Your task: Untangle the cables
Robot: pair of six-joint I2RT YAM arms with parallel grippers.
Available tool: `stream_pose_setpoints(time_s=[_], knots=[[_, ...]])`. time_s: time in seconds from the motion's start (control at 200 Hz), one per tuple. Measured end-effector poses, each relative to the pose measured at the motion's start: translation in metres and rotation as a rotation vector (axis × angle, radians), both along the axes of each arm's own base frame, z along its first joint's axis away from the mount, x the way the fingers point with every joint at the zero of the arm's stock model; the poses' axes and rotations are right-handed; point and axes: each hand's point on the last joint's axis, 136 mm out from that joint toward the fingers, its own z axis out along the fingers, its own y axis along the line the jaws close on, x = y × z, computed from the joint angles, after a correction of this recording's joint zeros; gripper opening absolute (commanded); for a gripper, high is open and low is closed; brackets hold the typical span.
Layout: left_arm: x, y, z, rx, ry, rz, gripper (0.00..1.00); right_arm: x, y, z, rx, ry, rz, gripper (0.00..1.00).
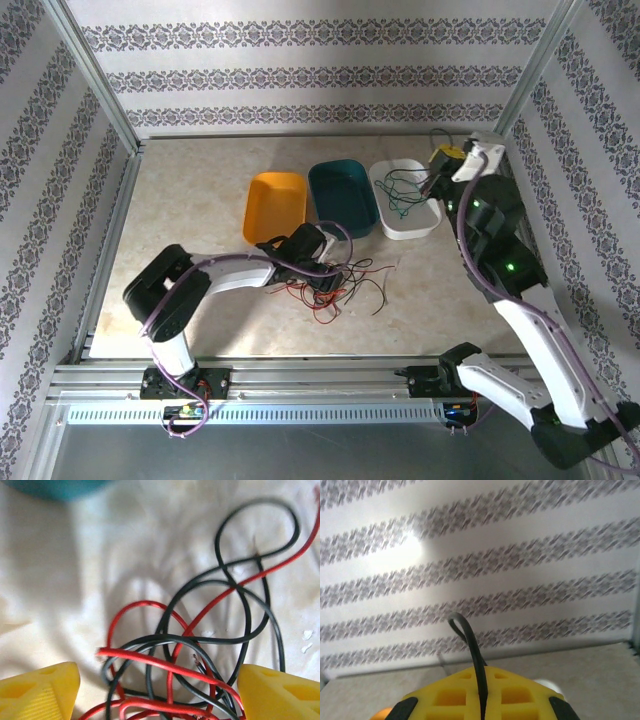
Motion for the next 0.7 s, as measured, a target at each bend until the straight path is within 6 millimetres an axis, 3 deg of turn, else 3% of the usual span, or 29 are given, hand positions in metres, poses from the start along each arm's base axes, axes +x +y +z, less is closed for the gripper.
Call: stream_pose_setpoints(time_s=[0.075, 0.255, 0.355, 0.5, 0.7], knots=[[0.013, 0.017, 0.027, -0.025, -0.126, 0.112, 0.87, 0.017, 0.018, -0.025, -0.003, 0.080, 0.058, 0.06], [0.042, 0.083, 0.119, -0.092, -0.440, 0.505, 0.87, 0.049, 0.051, -0.088, -0.003, 0.268, 0.147, 0.06], [0.046, 0.112, 0.149, -0.098, -0.539, 0.658, 0.87, 0.063, 0.064, -0.116, 0.003, 0.348, 0.174, 0.06], [0.041, 0.139, 0.159, -0.072, -0.587, 0.774, 0.87, 0.085, 0.075, -0.149, 0.004, 0.435, 0.172, 0.06], [0.031, 0.158, 0.142, -0.029, -0.566, 0.836, 0.87, 0.112, 0.081, -0.188, -0.006, 0.518, 0.125, 0.07]])
